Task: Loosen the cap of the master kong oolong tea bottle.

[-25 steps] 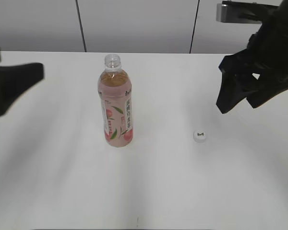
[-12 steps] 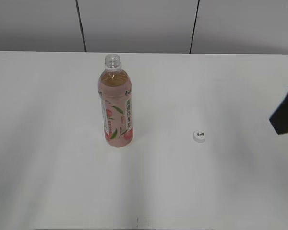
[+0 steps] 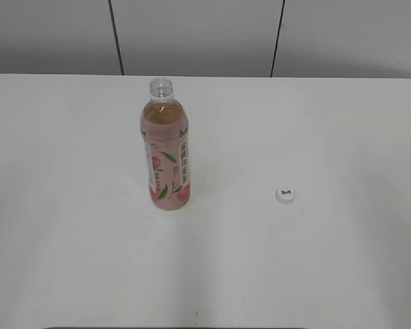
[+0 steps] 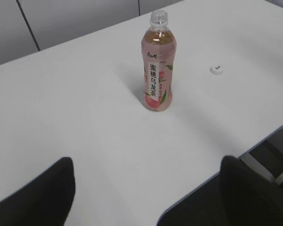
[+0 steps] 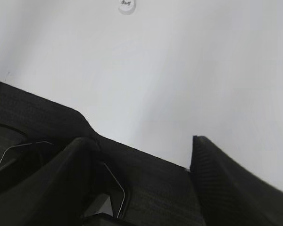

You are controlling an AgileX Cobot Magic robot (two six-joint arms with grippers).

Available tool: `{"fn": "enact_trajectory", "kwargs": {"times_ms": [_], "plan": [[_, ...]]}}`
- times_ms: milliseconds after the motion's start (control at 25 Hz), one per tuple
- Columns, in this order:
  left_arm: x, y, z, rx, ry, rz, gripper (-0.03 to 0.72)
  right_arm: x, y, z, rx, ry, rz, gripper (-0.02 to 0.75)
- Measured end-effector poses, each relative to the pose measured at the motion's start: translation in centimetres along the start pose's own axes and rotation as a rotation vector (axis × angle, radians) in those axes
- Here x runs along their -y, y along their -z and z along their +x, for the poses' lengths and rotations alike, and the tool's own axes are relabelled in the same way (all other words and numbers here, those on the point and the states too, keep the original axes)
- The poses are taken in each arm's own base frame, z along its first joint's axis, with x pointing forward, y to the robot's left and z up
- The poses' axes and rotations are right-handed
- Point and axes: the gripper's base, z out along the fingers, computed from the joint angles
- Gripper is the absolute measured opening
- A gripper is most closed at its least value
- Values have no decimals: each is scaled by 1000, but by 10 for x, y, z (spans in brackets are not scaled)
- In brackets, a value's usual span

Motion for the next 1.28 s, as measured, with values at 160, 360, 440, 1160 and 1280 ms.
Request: {"fn": "enact_trajectory", "kwargs": {"times_ms": [160, 360, 440, 1160, 1280], "plan": [[0, 2, 18, 4, -1, 0, 564, -3, 6, 28, 76, 41, 12, 508], [0, 4, 27, 26, -2, 0, 564, -3, 5, 59, 243, 63, 65, 508], [0, 5, 28, 36, -2, 0, 564, -4, 1, 70, 313, 45, 71, 508], [0, 10, 31, 70, -3, 1, 564, -2, 6, 105, 438, -44, 119, 505], [0, 10, 31, 70, -3, 1, 564, -2, 6, 105, 438, -45, 120, 505]]}}
